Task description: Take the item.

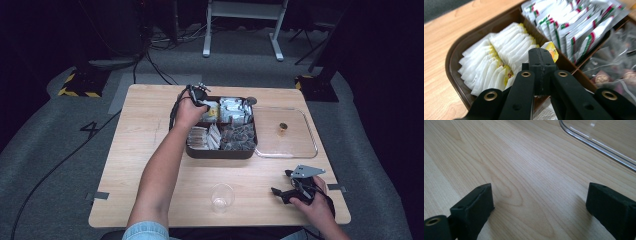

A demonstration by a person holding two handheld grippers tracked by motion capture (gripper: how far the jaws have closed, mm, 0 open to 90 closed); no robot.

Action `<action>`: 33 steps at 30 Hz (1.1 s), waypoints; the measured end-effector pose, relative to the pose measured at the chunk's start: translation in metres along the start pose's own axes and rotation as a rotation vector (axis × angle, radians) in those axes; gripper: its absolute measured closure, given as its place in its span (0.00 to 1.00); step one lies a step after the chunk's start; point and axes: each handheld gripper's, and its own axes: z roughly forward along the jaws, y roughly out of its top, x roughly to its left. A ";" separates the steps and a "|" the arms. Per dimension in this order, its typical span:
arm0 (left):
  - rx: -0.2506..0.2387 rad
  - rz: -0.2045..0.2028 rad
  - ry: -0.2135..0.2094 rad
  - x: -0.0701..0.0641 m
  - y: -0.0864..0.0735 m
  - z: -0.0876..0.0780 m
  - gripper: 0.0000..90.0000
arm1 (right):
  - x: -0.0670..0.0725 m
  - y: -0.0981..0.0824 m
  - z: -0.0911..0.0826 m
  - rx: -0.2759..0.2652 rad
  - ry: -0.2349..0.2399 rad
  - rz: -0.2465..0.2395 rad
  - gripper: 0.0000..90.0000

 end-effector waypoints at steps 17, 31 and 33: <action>-0.150 0.037 -0.069 -0.011 0.002 -0.056 1.00 | 0.000 0.000 0.000 0.001 0.000 -0.003 0.08; -0.227 0.113 -0.139 -0.037 -0.010 -0.108 1.00 | 0.000 0.000 0.000 0.001 -0.001 -0.004 0.08; -0.227 0.136 -0.150 -0.044 -0.013 -0.115 1.00 | 0.000 0.000 0.000 0.001 -0.001 -0.004 0.08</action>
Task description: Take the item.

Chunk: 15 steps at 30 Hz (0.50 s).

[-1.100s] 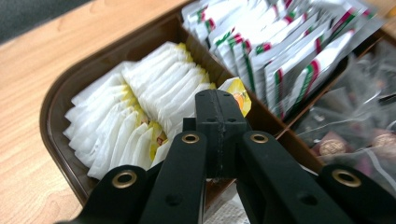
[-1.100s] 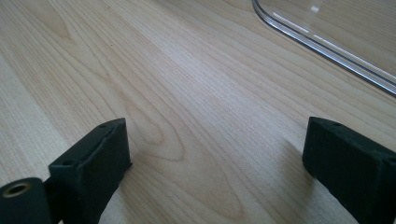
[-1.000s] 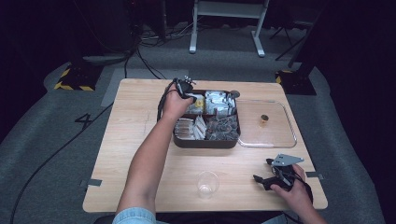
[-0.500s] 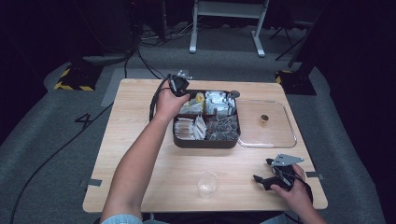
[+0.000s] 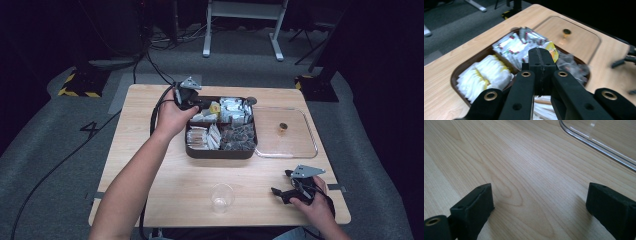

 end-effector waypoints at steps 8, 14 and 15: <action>-0.013 0.066 -0.070 -0.039 -0.008 -0.023 1.00 | 0.000 0.000 0.000 0.000 0.000 0.000 0.08; -0.021 0.116 -0.123 -0.070 -0.018 -0.035 1.00 | 0.000 0.000 0.000 0.000 0.000 0.000 0.08; -0.027 0.118 -0.136 -0.075 -0.020 -0.037 1.00 | 0.000 0.000 0.000 0.000 0.000 0.000 0.08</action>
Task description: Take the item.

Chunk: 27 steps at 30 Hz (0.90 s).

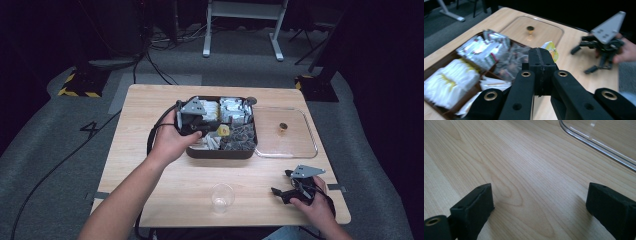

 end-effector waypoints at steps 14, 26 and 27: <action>0.021 0.072 -0.076 -0.050 -0.026 -0.002 1.00 | 0.000 0.000 0.000 0.000 0.000 -0.001 0.08; 0.019 0.128 -0.141 -0.089 -0.053 0.005 1.00 | 0.000 0.000 0.000 0.000 0.000 -0.001 0.08; 0.017 0.132 -0.144 -0.093 -0.055 0.006 1.00 | 0.000 0.000 0.000 0.000 0.000 -0.001 0.08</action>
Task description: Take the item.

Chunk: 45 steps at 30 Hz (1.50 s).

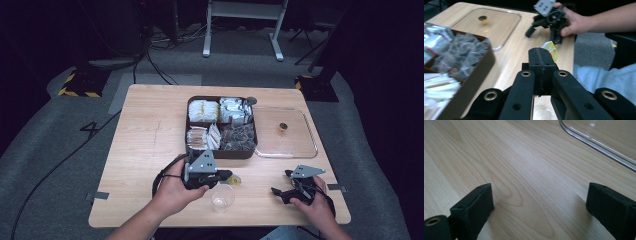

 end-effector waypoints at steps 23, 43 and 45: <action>0.016 -0.021 -0.017 -0.013 -0.031 0.023 1.00 | 0.000 0.000 0.000 0.000 0.000 0.000 0.08; 0.000 -0.060 -0.008 -0.011 -0.036 0.021 0.70 | 0.000 0.000 0.000 0.000 0.000 0.001 0.08; 0.005 -0.061 -0.002 -0.009 -0.036 0.019 0.67 | 0.000 0.000 0.000 0.000 0.000 0.001 0.08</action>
